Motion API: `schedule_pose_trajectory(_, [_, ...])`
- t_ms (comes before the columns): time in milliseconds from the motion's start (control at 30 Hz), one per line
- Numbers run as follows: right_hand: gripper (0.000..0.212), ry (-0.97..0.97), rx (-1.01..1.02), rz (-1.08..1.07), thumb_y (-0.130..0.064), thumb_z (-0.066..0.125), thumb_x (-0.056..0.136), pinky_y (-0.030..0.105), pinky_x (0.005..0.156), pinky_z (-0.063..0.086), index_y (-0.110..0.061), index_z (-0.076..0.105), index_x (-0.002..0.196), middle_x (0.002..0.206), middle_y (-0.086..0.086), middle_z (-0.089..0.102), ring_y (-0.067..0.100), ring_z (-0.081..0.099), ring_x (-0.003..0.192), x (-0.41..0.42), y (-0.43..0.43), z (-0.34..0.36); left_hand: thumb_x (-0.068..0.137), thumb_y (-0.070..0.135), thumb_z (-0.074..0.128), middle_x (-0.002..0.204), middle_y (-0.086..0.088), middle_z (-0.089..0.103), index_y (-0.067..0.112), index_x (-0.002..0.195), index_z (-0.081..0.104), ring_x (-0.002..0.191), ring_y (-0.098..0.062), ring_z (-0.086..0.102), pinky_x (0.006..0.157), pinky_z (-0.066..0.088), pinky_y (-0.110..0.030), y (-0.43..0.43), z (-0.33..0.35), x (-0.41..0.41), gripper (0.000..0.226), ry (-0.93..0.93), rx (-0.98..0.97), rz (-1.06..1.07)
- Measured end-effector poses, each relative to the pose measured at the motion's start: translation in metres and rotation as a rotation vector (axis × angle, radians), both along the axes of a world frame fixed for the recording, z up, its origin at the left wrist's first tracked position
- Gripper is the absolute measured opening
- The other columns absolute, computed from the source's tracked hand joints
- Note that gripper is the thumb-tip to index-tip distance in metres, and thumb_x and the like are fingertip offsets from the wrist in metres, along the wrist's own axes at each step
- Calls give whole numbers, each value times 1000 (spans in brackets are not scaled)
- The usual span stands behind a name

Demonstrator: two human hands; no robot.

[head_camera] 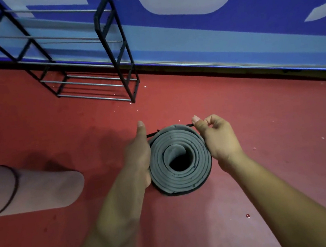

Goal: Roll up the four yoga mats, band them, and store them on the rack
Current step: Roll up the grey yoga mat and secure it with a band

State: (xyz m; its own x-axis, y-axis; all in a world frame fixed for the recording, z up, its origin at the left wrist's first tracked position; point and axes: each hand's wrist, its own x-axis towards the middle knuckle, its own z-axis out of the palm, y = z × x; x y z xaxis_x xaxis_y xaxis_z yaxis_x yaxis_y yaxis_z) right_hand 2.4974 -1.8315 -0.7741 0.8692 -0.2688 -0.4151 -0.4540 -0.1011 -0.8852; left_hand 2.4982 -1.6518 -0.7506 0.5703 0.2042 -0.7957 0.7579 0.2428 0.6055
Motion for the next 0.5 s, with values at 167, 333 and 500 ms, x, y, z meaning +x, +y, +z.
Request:
schedule_pose_trajectory(167, [36,-49,170,-59,-35,66,99,34,70,47,-7,62,76,70,1,59,15,54,66,-21,-3,21,92,71,49,94,-11,78,12,123,64,81,-29,77,77,63,-48,-10,-1,-3,69,-80,36,65])
schedule_pose_trajectory(333, [48,-189,165,91,-64,49,95,13,108,36,-42,56,137,140,-29,56,-12,48,132,-71,-8,19,97,62,50,103,-11,76,12,115,67,93,-29,74,87,59,-54,-30,0,-7,55,-199,58,74])
schedule_pose_trajectory(500, [130,-311,308,221,-79,79,60,16,106,41,-15,22,158,145,-24,52,-1,47,137,-88,-17,7,104,53,36,111,-4,75,13,94,66,106,-18,68,101,48,-42,-47,1,-25,51,-575,1,310])
